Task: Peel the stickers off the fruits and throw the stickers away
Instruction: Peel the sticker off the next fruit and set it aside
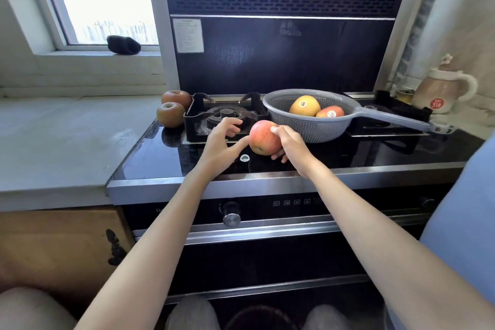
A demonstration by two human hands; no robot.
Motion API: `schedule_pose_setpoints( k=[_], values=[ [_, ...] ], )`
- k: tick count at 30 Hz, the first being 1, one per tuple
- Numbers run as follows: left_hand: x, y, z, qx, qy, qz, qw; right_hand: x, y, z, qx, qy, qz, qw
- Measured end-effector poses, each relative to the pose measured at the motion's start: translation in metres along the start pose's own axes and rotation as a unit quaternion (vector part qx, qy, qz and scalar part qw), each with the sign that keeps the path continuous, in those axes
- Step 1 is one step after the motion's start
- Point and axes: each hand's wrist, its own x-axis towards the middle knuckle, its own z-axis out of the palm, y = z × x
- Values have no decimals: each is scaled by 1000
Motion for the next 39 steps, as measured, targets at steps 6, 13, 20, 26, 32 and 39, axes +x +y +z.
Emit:
schedule_pose_setpoints(
  k=[6, 13, 20, 26, 32, 39],
  values=[
    [-5, 11, 5, -67, -54, -17, 996, -2, -8, -1, -12, -18, 20, 1000],
    [8, 27, -9, -85, 0, 21, 996, 1, -48, 10, 1, -13, -41, 999],
    [13, 21, -27, -28, 94, 55, 994, 5, -73, 35, -65, -28, -129, 989],
    [12, 4, -50, -13, 176, 35, 984, 6, -90, 67, -105, -57, -183, 976],
    [12, -9, -77, -21, 201, 20, 979, 18, -104, 96, -132, -104, -194, 967],
    [16, -34, -112, -21, 234, -35, 971, 48, -126, 134, -273, -140, -231, 923]
  ],
)
